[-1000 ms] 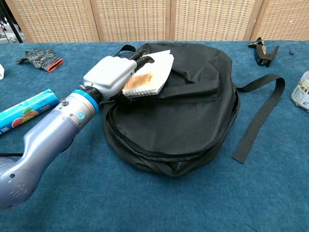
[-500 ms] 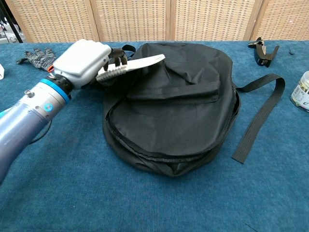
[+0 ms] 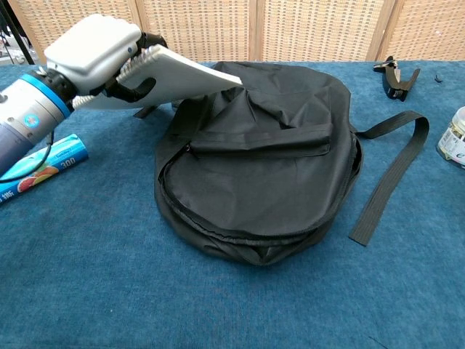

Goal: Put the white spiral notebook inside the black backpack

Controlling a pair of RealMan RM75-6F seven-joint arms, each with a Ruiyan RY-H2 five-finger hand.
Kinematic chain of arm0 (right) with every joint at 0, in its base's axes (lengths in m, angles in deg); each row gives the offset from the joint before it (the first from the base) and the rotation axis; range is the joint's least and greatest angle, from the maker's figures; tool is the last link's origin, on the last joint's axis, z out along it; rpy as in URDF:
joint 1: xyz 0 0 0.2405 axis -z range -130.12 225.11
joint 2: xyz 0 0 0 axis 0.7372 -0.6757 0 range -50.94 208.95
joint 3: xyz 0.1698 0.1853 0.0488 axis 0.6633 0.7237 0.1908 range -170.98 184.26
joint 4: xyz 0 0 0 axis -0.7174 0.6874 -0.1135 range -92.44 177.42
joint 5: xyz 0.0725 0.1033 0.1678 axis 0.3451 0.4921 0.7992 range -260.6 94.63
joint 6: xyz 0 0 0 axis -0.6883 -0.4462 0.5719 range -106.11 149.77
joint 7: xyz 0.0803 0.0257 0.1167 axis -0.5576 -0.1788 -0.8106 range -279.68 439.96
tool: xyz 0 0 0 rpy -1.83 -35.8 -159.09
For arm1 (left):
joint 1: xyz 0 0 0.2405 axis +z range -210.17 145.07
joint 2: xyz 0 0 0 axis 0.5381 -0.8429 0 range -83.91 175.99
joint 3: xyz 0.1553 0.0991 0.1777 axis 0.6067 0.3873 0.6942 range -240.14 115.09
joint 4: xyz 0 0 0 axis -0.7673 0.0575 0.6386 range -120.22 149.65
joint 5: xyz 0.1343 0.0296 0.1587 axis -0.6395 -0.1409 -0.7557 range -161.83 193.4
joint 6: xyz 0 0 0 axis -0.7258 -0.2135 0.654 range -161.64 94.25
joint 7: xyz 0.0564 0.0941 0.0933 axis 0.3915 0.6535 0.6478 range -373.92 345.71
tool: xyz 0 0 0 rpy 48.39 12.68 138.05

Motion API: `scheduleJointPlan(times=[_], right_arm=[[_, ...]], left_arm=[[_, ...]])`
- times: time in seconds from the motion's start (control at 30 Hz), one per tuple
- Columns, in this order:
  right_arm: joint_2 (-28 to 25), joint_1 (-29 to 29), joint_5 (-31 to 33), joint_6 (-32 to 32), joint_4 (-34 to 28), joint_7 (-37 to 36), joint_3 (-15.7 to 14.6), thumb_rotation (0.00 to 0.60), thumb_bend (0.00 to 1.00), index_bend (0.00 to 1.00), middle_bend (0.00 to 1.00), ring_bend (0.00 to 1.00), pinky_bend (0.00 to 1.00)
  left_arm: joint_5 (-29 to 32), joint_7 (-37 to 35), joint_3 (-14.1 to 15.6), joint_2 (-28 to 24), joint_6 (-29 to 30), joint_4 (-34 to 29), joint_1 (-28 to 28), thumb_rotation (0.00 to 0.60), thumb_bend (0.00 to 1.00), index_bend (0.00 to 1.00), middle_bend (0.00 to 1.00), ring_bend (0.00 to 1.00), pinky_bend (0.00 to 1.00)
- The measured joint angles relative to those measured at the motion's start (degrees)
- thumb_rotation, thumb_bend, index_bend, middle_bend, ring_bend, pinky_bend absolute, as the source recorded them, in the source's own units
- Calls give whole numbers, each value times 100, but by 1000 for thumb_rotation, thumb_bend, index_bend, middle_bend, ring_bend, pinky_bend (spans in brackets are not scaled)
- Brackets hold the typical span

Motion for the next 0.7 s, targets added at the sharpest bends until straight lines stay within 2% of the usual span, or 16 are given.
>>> scheduleJointPlan(times=[0.13, 0.3, 0.5, 0.7], right_arm=[[-98, -410, -539, -250, -111, -587, -142, 600, 0, 155, 118, 32, 107], [-34, -724, -942, -384, -154, -920, -289, 600, 0, 185, 151, 64, 147], [316, -949, -1058, -526, -228, -898, -341, 600, 0, 193, 160, 71, 154], [1007, -1285, -1147, -803, -261, -561, -281, 600, 0, 219, 169, 72, 174]], left_arm=[[0, 32, -37, -242, -74, -312, -46, 600, 503, 719, 582, 574, 649], [6, 115, -154, -634, -168, -716, -155, 600, 504, 725, 587, 576, 649], [140, 317, -307, -855, -320, -967, -254, 600, 543, 725, 587, 578, 649], [333, 433, -410, -853, -482, -1001, -335, 600, 560, 732, 587, 579, 649]])
